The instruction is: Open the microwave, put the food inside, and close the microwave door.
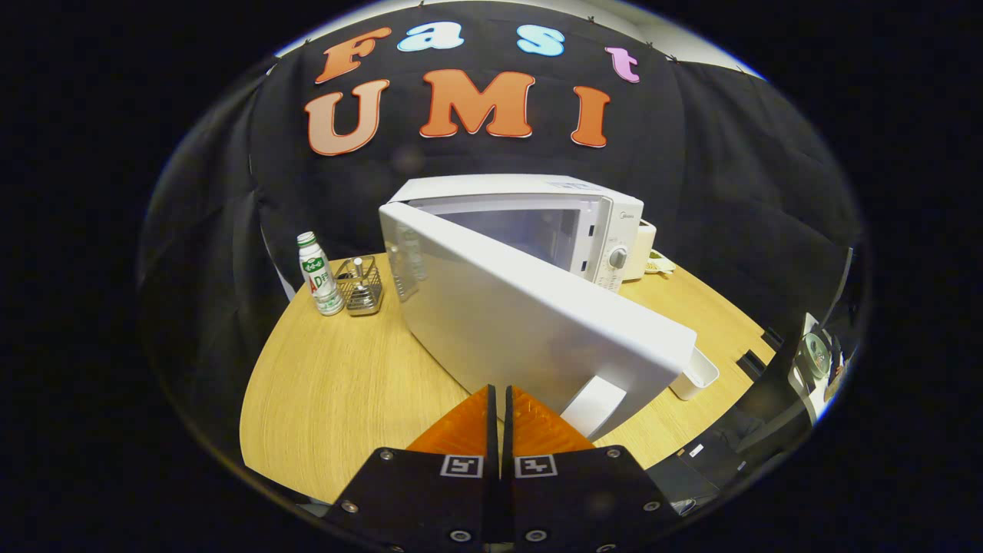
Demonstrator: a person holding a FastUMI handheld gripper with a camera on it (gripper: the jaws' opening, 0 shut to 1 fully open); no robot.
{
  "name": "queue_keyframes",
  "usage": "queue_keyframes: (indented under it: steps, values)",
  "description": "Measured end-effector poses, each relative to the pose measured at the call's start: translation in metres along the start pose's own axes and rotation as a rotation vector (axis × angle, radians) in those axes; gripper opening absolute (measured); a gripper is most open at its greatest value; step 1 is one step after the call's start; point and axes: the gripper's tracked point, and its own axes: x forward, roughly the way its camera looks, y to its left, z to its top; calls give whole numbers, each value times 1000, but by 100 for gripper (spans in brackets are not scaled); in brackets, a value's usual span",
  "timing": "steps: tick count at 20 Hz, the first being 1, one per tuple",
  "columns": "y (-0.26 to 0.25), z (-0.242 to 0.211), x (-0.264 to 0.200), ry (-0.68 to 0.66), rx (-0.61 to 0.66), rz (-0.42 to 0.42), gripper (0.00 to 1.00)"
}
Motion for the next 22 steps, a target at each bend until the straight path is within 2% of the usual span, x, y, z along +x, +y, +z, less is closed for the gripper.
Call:
queue_keyframes:
  steps: [4, 12, 22]
  values:
    - [-12, 12, 36, -42, 46, 24, 1]
    - [-56, 45, 82, -90, 28, -56, 1]
    - [-93, 99, 166, -118, -42, -20, 1]
